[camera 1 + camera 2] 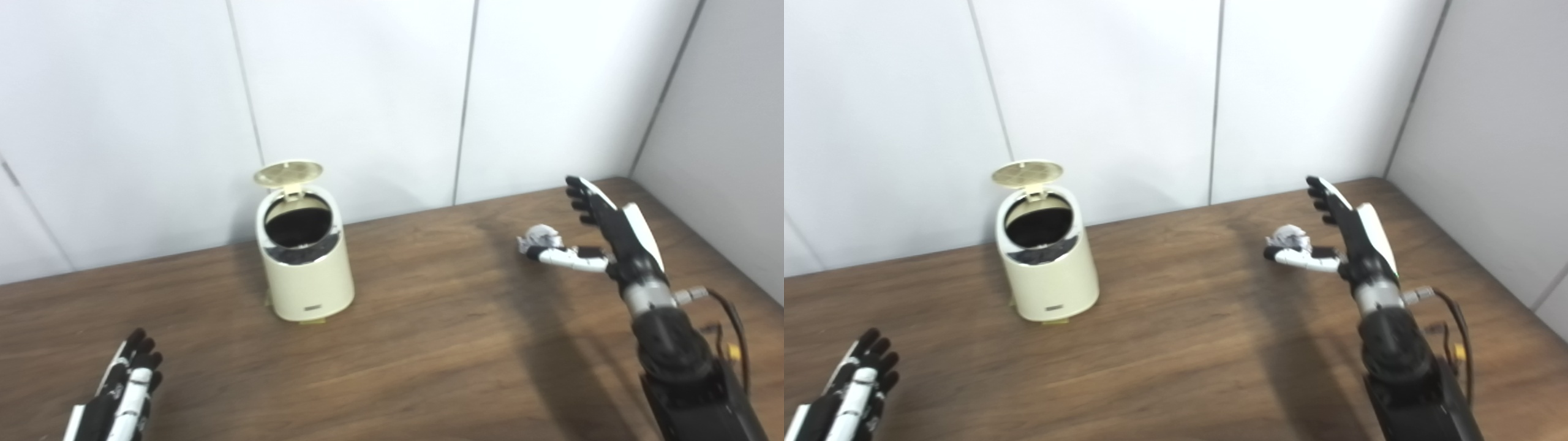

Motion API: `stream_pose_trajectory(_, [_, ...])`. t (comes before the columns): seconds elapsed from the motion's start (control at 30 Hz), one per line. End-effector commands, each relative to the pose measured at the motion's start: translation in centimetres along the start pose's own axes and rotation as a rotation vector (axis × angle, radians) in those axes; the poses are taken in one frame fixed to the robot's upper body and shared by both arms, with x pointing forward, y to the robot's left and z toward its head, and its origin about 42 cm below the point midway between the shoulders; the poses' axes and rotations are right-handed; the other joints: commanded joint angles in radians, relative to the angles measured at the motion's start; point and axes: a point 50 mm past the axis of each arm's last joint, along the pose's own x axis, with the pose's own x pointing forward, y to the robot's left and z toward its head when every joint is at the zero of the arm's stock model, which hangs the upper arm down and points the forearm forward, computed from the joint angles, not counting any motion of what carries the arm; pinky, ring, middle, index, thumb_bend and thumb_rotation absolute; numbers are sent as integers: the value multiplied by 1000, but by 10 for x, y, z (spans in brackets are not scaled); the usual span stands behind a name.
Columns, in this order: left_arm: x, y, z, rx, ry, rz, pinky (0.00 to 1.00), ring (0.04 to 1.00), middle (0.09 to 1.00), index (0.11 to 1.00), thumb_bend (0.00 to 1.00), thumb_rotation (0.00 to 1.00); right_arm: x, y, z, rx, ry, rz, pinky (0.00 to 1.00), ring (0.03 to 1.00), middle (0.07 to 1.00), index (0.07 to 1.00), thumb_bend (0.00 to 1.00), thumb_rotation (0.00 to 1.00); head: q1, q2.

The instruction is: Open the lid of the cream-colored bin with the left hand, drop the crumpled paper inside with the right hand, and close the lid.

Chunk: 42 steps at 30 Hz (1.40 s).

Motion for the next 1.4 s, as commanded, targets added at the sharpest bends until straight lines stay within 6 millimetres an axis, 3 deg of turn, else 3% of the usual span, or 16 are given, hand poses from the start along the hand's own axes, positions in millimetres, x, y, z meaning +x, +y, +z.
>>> stream_pose_trajectory(0.0, [4, -5, 17, -8, -64, -8, 997, 971, 970, 1000, 322, 629, 22, -20, 15, -50, -46, -45, 755, 876, 902, 898, 828, 152, -5, 2])
stream_pose_trajectory(0.17, [3, -7, 18, -34, -53, -7, 1000, 989, 986, 1000, 311, 631, 47, -28, 12, -84, -9, -5, 848, 911, 910, 905, 855, 99, -10, 2])
stream_pose_trajectory(0.27, [2, -6, 19, -34, -58, -8, 1000, 990, 991, 1000, 308, 616, 60, -30, 11, -174, 7, 22, 854, 910, 910, 906, 861, 89, -14, 6])
stream_pose_trajectory(0.53, [0, -5, 24, -41, -61, -16, 1000, 993, 995, 1000, 296, 600, 92, -30, 6, -398, 76, 139, 808, 894, 897, 877, 905, 66, -26, 18])
stream_pose_trajectory(0.77, [-4, -8, 31, -46, -44, -10, 1000, 980, 970, 1000, 253, 505, 117, -25, 0, -493, 165, 242, 724, 838, 882, 865, 945, 76, -23, 34])
stream_pose_trajectory(1.03, [-4, -9, 34, -41, -48, -9, 1000, 978, 966, 1000, 229, 464, 126, -10, -7, -536, 229, 305, 651, 789, 860, 843, 907, 91, -7, 43])
stream_pose_trajectory(1.13, [-3, -8, 37, -21, -52, -14, 1000, 978, 971, 1000, 235, 465, 128, -3, -9, -559, 241, 320, 671, 799, 860, 846, 868, 72, -5, 45])
stream_pose_trajectory(1.37, [-1, -7, 41, -2, -64, -15, 1000, 974, 980, 1000, 254, 534, 129, 13, -9, -565, 225, 283, 604, 753, 873, 838, 871, 58, 1, 50])
